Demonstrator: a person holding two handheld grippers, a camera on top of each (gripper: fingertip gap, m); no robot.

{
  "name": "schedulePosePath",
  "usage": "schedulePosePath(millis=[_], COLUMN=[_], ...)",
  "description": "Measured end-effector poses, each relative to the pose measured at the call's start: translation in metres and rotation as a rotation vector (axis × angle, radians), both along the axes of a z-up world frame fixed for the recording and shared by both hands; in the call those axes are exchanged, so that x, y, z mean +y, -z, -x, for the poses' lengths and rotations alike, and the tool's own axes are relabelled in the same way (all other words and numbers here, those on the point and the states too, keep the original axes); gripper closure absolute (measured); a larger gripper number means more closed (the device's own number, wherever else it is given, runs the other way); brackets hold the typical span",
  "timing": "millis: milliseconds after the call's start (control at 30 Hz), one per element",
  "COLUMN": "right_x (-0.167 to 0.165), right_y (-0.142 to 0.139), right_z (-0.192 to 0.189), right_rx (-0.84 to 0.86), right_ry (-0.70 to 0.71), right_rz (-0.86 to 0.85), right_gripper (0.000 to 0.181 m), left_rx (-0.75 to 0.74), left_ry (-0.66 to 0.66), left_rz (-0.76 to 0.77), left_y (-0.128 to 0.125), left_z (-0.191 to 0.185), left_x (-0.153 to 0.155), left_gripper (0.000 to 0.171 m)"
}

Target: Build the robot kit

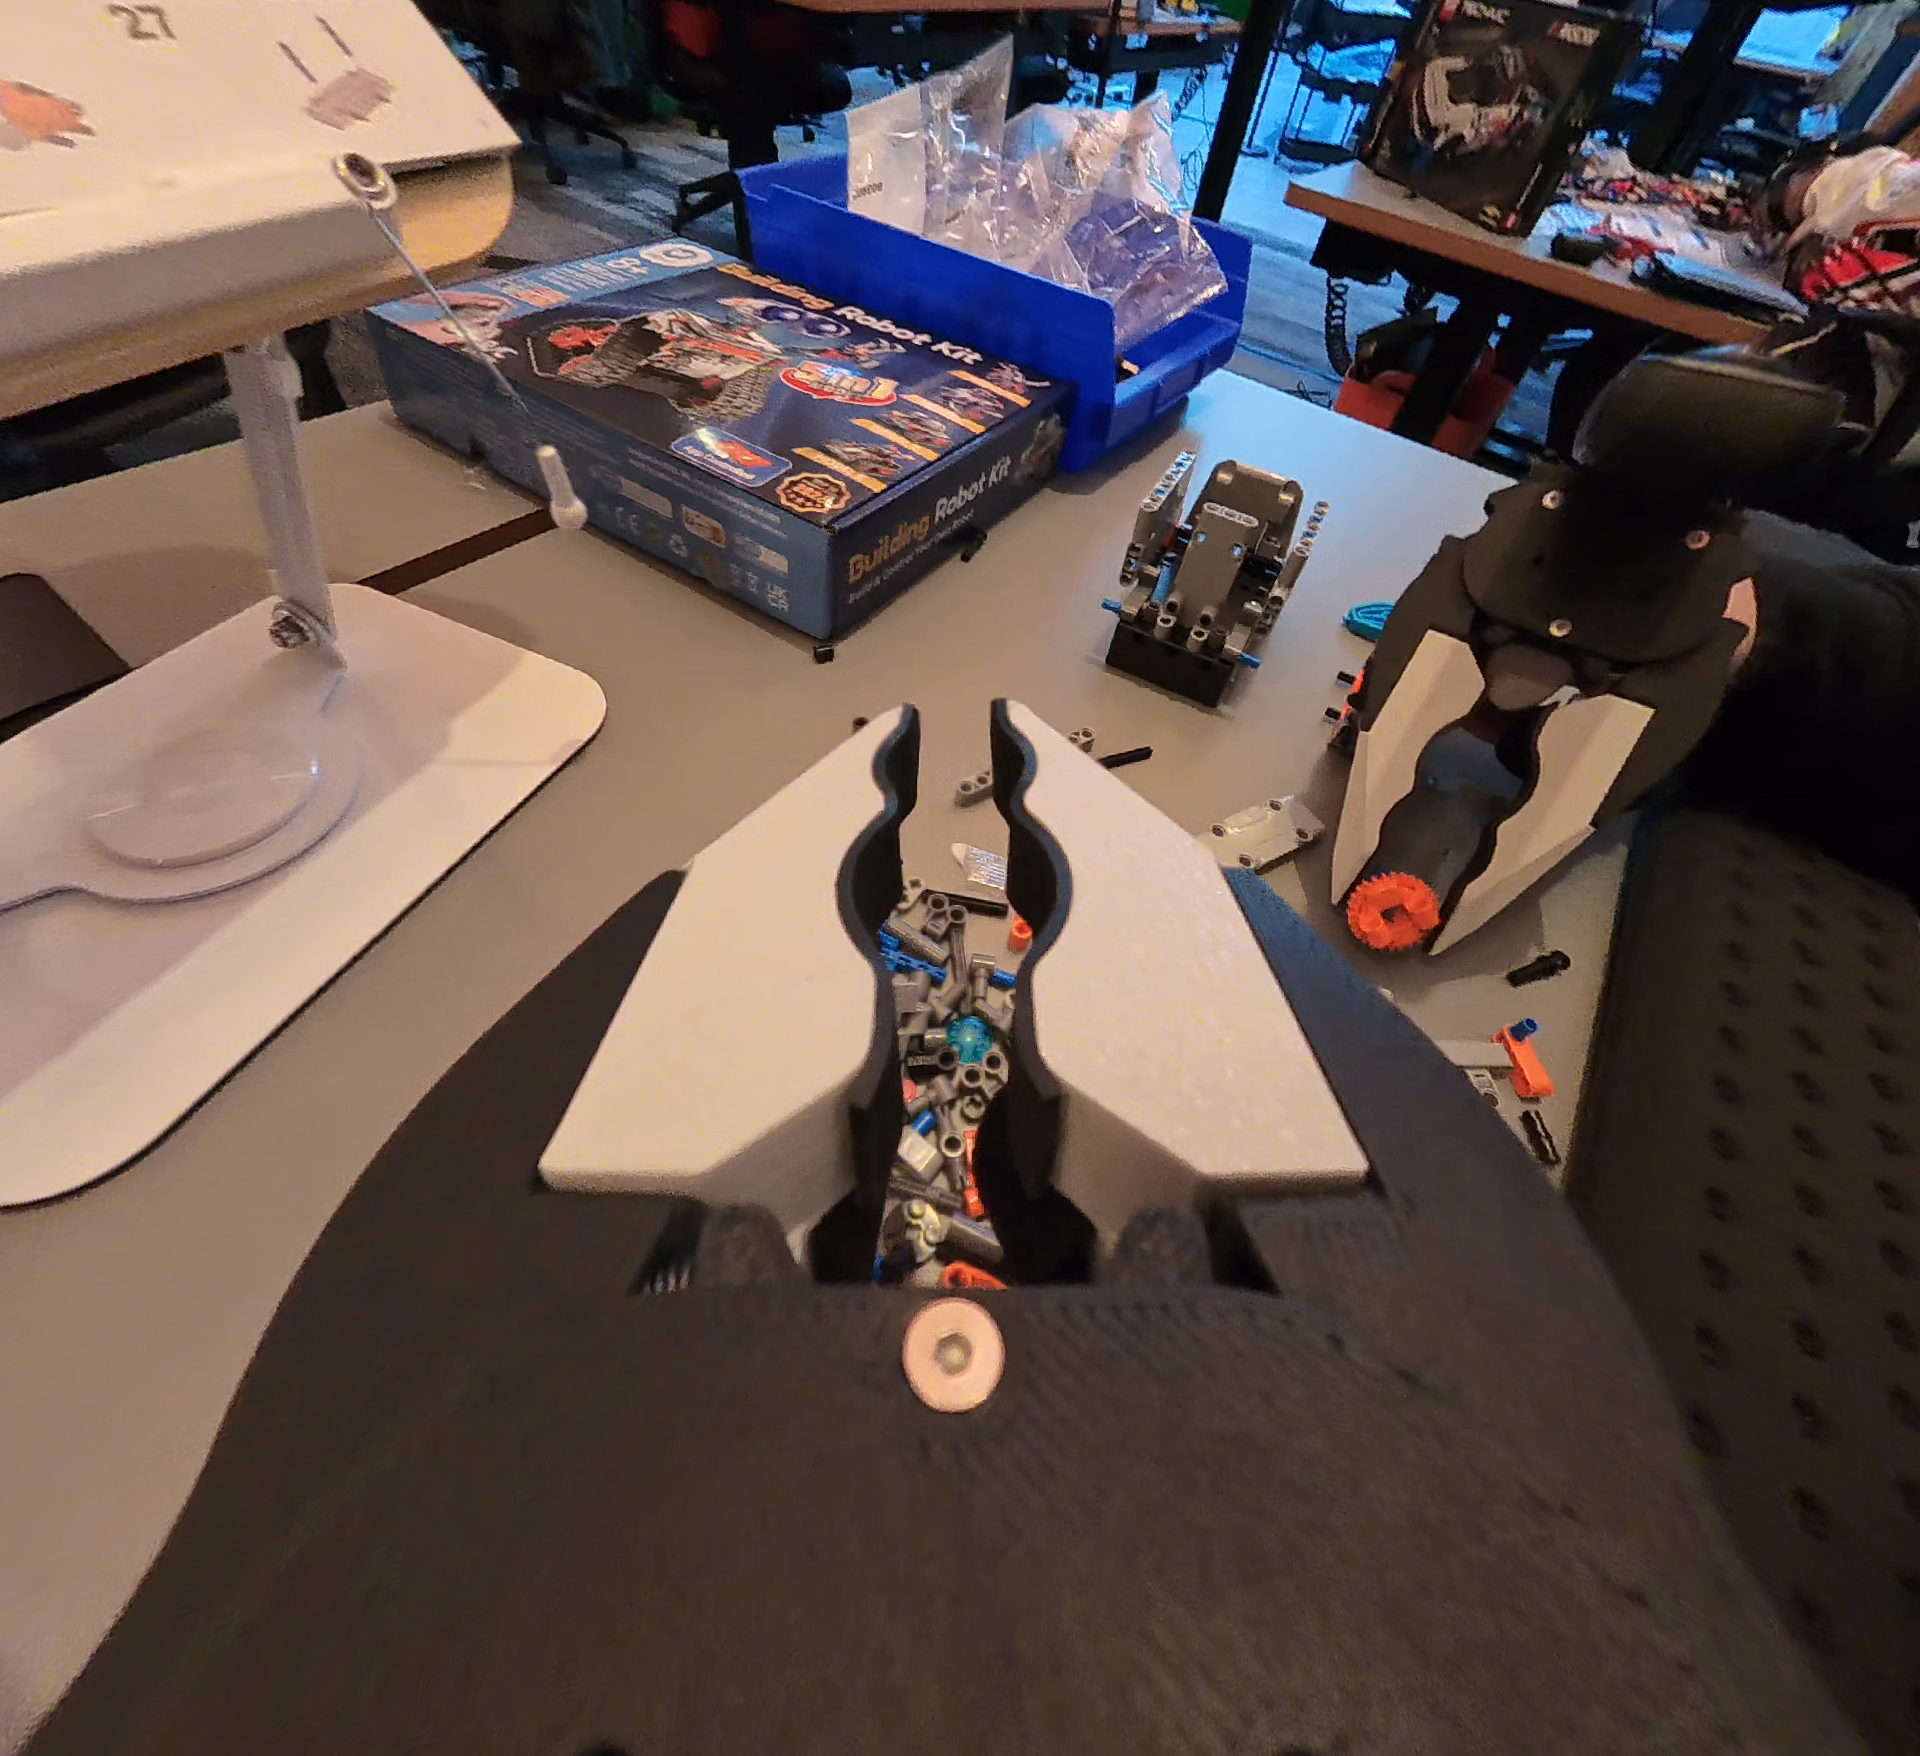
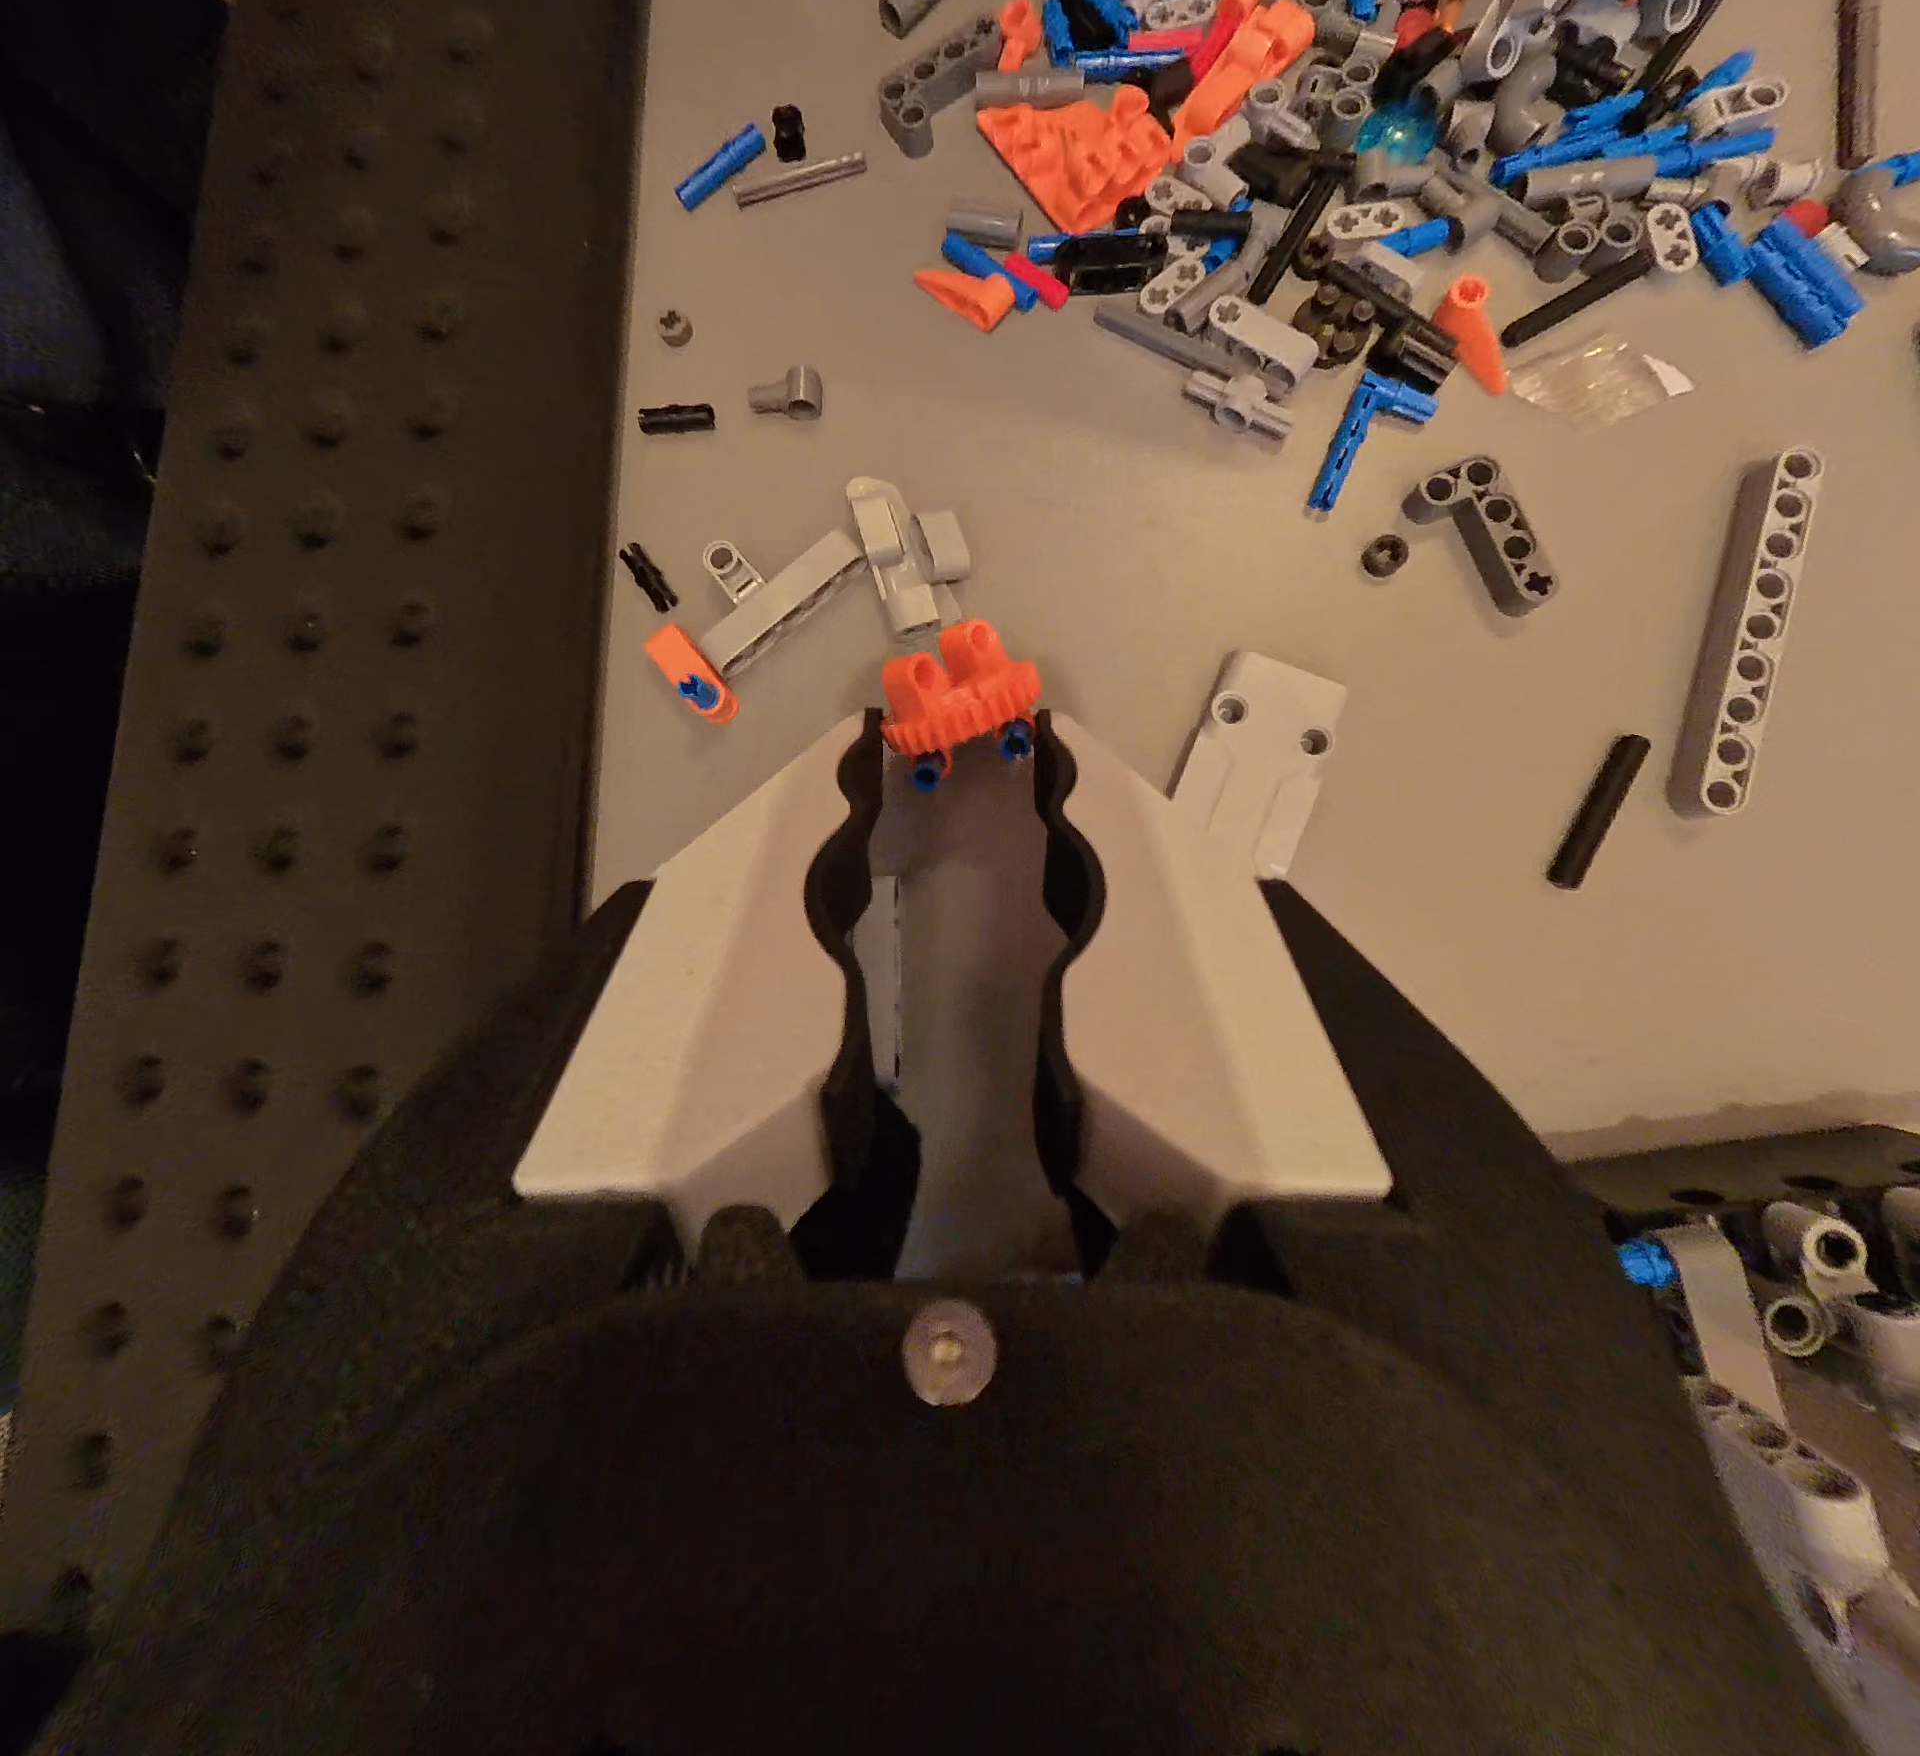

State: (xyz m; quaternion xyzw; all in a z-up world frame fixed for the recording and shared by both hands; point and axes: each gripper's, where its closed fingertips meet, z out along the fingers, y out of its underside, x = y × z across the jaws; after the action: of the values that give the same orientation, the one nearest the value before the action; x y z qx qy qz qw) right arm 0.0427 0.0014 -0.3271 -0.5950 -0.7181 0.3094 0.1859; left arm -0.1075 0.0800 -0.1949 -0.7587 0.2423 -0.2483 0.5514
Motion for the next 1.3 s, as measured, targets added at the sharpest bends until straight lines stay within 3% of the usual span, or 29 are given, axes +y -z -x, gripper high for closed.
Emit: schedulePosePath(millis=[533,733,867,1133,1233,1300], right_x=[0.007,0.003,0.001,0.013,0.016,0.015], right_y=[-0.007,-0.011,0.002,-0.006,-0.007,-0.003], right_z=[0.004,0.023,0.027,0.013,0.004,0.000], right_rx=[0.042,0.080,0.028,0.036,0.028,0.004], right_ry=[0.031,0.037,0.031,0.065,0.065,0.060], right_rz=[-0.040,-0.087,-0.106,-0.099,-0.098,-0.087], right_gripper=[0.151,0.141,0.156,0.158,0.171,0.167], left_rx=[-0.008,-0.007,-0.010,-0.013,-0.012,-0.012], left_ry=[-0.021,-0.025,-0.025,-0.022,-0.018,-0.017], left_rz=[0.009,0.004,0.004,0.002,0.005,0.006], left_y=[0.000,-0.001,-0.002,-0.003,-0.002,-0.002], left_z=[0.007,0.007,0.007,0.007,0.006,0.005], left_x=[0.000,0.000,0.000,0.000,-0.001,-0.001], left_gripper=[0.160,0.160,0.160,0.160,0.160,0.160])
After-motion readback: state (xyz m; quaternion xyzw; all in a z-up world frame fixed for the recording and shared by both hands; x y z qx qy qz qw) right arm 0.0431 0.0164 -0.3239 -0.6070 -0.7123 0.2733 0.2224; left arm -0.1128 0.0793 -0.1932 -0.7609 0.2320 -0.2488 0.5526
